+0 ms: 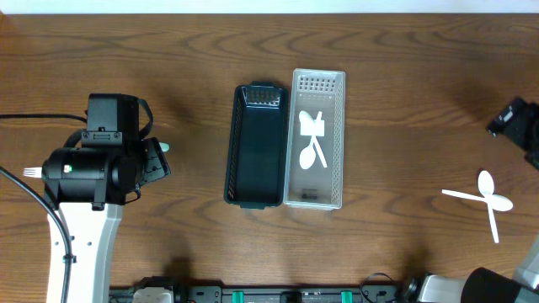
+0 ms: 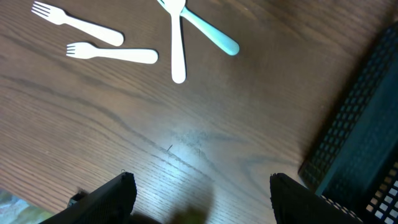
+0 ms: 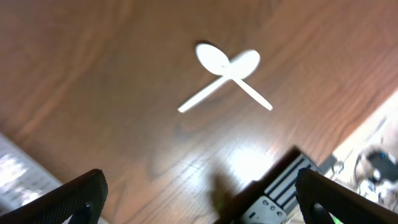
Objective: Pack container
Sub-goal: 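Move right gripper back to the remaining crossed spoons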
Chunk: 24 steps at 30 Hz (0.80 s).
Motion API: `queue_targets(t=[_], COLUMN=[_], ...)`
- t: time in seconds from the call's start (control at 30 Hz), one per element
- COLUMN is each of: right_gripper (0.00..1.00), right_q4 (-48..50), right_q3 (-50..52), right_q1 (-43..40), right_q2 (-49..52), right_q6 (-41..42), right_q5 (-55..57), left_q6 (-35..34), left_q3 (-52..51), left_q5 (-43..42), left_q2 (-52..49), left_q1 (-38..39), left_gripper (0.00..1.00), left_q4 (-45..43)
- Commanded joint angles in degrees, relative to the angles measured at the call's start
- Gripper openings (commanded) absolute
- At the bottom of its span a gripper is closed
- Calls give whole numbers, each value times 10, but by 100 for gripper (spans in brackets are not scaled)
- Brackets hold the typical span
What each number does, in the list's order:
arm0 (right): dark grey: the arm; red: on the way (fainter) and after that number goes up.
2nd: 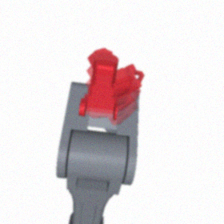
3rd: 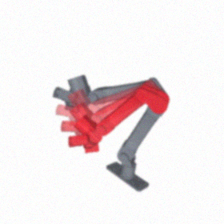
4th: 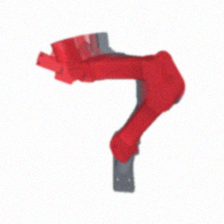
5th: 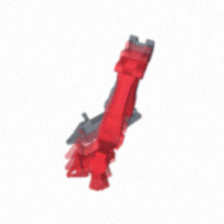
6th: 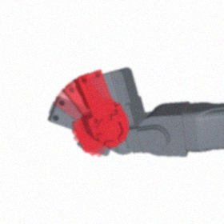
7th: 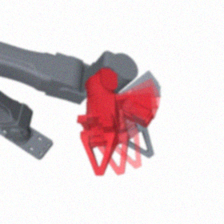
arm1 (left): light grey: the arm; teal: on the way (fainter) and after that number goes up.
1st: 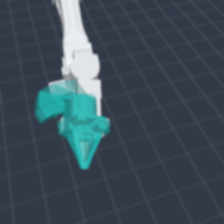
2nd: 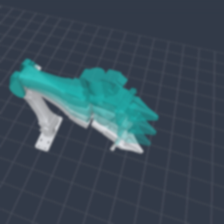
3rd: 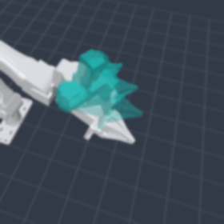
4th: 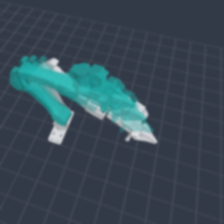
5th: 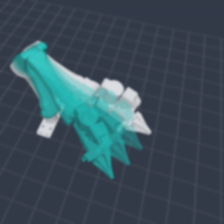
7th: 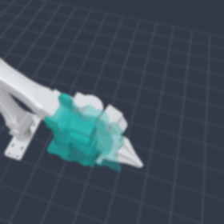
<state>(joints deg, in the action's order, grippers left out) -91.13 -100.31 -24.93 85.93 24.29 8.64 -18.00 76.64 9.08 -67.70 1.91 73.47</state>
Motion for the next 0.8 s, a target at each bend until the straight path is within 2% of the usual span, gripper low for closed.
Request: queue_targets(t=[0.0,0.33,0.47,0.6,0.77], right_gripper=[99,99,99,99,99], right_q4=[23,283,369,428,462], right_q3=[76,356,440,487,490], right_q1=[-35,-81,-81,-81,-82], right_q2=[-37,-68,-65,-54,-36], right_q6=[-22,-193,-204,-208,-220], right_q5=[1,-31,-31,-35,-44], left_q6=[-1,-1,-1,-1,-1], left_q3=[12,12,12,12,12], left_q5=[6,6,6,6,6], left_q2=[0,-9,-9,-9,-9], left_q1=[-3,-3,-3,-3,-3], left_gripper=[72,72,72,72,72], left_q4=[2,2,2,2,2])
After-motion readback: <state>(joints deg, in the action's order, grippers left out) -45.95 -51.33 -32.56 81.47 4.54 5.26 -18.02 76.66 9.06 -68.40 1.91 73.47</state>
